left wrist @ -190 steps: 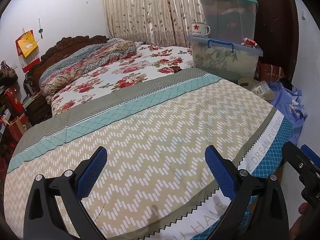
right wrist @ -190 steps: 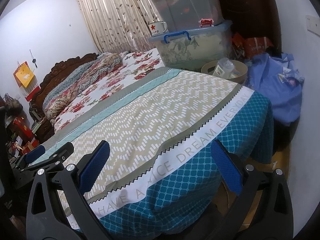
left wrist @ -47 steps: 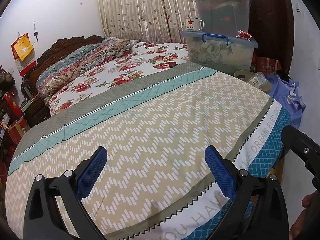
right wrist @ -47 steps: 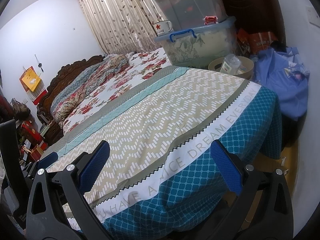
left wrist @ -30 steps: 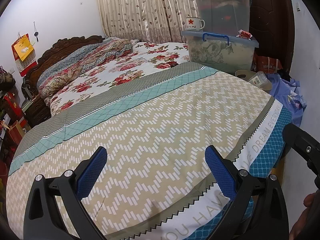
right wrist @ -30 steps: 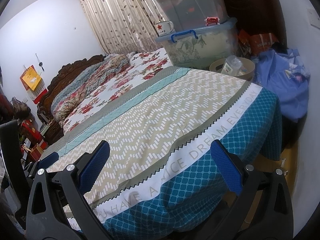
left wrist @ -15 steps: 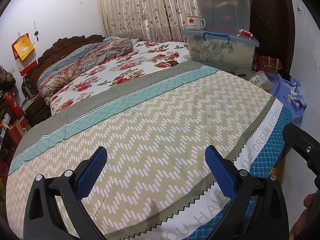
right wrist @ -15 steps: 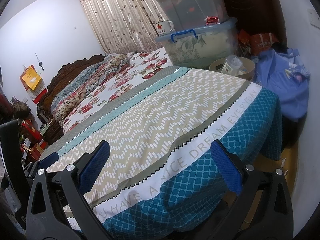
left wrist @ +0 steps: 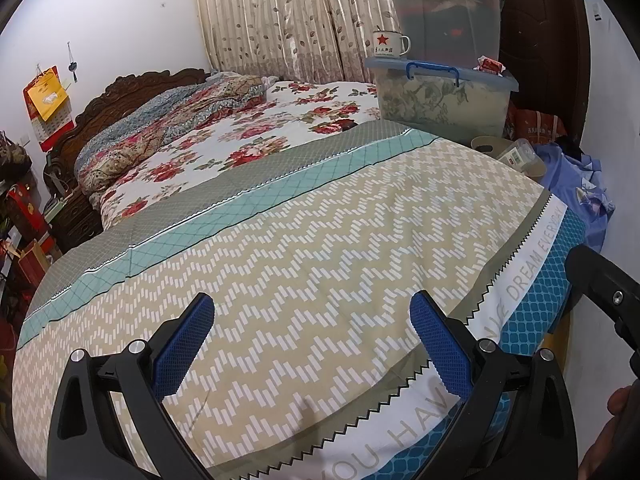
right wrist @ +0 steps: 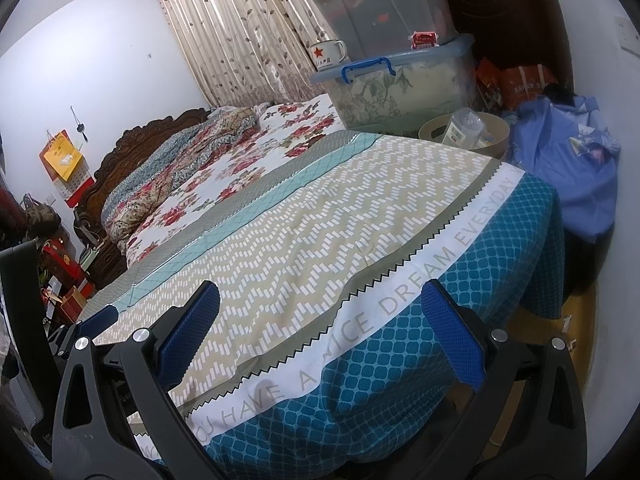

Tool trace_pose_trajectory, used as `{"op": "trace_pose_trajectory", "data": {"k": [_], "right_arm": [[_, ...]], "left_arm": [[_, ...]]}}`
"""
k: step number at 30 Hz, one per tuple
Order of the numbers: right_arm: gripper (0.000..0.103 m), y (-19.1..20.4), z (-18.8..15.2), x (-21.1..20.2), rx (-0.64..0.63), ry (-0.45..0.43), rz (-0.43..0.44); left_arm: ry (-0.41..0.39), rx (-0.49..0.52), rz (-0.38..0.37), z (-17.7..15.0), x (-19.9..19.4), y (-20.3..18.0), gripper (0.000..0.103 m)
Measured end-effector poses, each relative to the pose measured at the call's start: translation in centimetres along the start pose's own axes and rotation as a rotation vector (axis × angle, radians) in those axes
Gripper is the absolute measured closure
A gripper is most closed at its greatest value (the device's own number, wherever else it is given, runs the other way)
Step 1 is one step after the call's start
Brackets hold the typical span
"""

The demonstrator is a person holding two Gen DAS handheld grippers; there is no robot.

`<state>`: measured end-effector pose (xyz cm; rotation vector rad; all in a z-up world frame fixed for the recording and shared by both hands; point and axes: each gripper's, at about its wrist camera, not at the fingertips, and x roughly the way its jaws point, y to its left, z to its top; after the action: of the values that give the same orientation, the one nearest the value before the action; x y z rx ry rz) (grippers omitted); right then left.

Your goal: Collect trash

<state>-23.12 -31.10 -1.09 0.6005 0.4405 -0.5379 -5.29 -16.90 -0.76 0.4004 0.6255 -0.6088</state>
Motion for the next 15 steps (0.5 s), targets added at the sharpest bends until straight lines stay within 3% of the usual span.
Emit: {"op": "trace_pose_trajectory", "data": {"k": [15], "right_arm": [[0.004,-0.03,-0.03,0.07,0.0,0.001,0.0]], "left_arm": [[0.013,-0.005,-0.001,-0.06,0.05,0.26,0.009]]}}
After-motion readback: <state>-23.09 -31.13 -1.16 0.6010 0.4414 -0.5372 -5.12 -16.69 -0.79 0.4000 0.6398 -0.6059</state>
